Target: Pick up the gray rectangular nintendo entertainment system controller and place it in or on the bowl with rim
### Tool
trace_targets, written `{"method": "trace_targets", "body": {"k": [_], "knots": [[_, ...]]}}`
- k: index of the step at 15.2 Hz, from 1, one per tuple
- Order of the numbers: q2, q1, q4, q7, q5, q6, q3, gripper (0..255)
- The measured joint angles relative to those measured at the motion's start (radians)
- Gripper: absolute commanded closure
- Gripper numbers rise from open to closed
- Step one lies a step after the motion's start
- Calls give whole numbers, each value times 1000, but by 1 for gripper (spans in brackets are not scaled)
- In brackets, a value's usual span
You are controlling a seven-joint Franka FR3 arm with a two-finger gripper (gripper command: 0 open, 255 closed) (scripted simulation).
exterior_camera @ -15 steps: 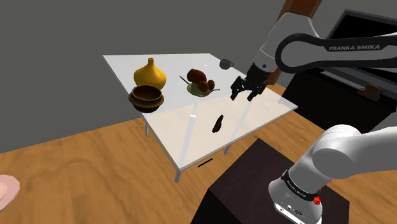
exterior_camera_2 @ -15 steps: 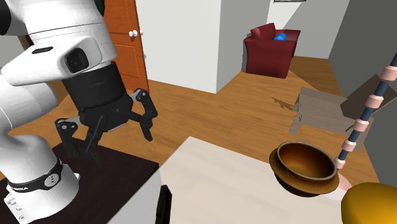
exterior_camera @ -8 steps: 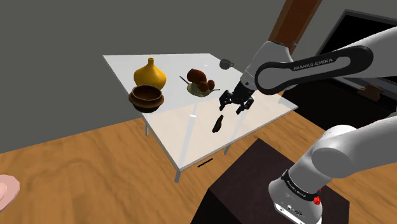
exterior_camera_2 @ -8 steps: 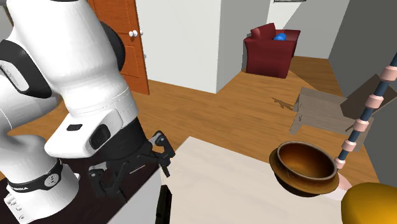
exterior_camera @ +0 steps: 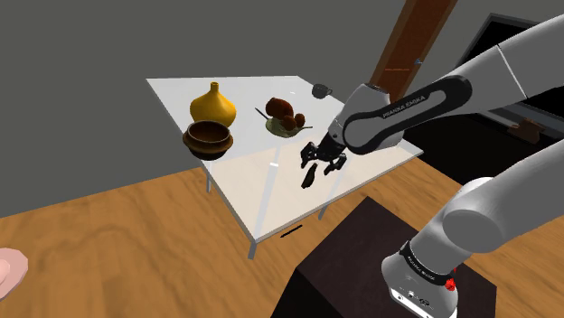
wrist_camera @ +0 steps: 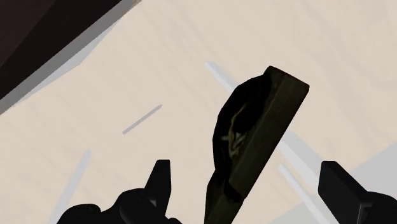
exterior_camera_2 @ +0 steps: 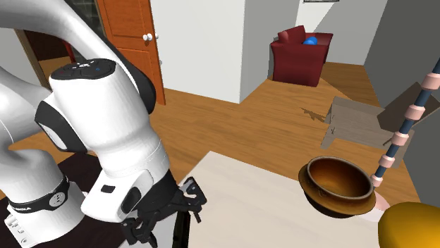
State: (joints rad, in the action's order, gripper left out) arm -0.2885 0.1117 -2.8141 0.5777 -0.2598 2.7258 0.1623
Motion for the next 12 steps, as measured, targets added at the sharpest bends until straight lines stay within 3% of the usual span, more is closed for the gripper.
{"method": "trace_targets", "body": {"k": [4,10,11,12], "knots": [[59,-7,0,-5,-11,61,3,0],[68,-7,0,-7,-12,69,3,0],[68,-7,0,-7,-12,69,3,255],[68,-7,0,-7,-12,69,3,255]]}}
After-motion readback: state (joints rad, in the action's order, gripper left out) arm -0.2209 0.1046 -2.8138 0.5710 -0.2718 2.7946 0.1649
